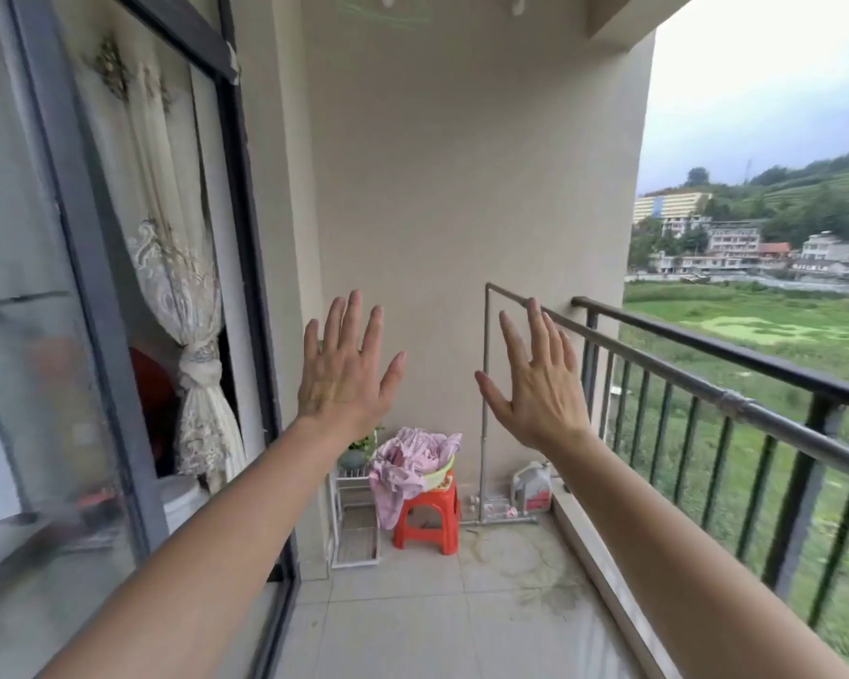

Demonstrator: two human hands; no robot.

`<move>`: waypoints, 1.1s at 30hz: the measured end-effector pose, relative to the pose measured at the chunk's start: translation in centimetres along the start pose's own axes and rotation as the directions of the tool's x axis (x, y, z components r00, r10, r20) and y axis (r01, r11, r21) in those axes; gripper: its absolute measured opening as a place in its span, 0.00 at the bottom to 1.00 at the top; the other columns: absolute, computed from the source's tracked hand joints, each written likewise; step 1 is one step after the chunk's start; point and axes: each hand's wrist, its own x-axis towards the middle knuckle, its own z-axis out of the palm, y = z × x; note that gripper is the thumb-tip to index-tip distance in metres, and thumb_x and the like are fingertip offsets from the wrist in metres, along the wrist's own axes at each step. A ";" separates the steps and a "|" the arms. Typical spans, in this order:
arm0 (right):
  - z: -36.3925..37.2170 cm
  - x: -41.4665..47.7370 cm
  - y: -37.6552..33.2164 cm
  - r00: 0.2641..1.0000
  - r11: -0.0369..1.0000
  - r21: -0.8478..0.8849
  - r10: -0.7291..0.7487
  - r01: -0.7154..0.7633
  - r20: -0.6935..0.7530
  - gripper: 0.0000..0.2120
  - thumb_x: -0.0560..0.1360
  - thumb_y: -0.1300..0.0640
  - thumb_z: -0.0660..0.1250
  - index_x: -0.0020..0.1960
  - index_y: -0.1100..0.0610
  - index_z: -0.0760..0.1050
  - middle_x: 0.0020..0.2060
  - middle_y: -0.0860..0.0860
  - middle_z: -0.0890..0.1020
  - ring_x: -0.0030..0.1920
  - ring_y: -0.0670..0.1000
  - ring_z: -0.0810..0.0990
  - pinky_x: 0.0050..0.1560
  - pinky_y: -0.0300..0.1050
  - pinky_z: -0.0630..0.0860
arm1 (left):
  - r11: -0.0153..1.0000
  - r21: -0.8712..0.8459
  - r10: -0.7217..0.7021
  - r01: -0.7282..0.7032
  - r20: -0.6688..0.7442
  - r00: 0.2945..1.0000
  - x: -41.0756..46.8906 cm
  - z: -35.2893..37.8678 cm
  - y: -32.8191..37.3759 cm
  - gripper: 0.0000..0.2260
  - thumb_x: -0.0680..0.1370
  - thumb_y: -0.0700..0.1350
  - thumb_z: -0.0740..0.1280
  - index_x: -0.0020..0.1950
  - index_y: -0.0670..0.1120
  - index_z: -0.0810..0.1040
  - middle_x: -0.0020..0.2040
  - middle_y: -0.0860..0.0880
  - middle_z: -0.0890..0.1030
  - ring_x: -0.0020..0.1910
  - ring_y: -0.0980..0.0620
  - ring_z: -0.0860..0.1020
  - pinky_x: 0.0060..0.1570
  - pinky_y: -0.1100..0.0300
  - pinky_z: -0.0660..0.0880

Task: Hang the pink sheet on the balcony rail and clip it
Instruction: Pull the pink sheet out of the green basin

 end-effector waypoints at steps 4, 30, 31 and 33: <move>9.2 4.6 -0.2 0.997 1.000 -0.019 0.023 -0.021 0.075 0.37 0.79 0.35 0.51 0.81 0.52 0.48 0.80 0.61 0.48 0.78 0.62 0.55 0.76 0.59 0.55 | 0.999 0.005 -0.035 0.035 0.040 0.999 3.9 8.8 -3.6 0.29 0.81 0.60 0.50 0.76 0.44 0.62 0.78 0.40 0.58 0.76 0.40 0.57 0.73 0.40 0.56; 65.4 36.6 15.8 0.901 0.994 0.039 0.077 -0.104 0.427 0.38 0.78 0.40 0.58 0.81 0.55 0.49 0.79 0.61 0.54 0.75 0.61 0.64 0.72 0.54 0.63 | 0.975 -0.052 -0.174 0.216 0.427 0.887 34.8 66.0 -10.3 0.28 0.82 0.61 0.47 0.78 0.47 0.57 0.80 0.44 0.51 0.77 0.44 0.53 0.72 0.43 0.54; 67.6 38.1 16.2 0.894 0.993 0.042 0.082 -0.111 0.441 0.38 0.79 0.40 0.59 0.81 0.54 0.49 0.79 0.60 0.54 0.75 0.61 0.63 0.72 0.53 0.62 | 0.975 -0.047 -0.176 0.218 0.437 0.882 35.7 67.9 -10.7 0.28 0.82 0.60 0.47 0.78 0.47 0.57 0.80 0.44 0.50 0.77 0.44 0.53 0.73 0.44 0.54; 72.0 40.4 16.6 0.866 0.988 0.060 0.093 -0.140 0.492 0.38 0.79 0.40 0.59 0.81 0.54 0.47 0.80 0.59 0.52 0.76 0.61 0.61 0.73 0.53 0.61 | 0.972 -0.044 -0.184 0.231 0.467 0.865 36.9 71.4 -11.5 0.28 0.82 0.60 0.48 0.78 0.47 0.56 0.80 0.45 0.49 0.77 0.45 0.53 0.73 0.44 0.53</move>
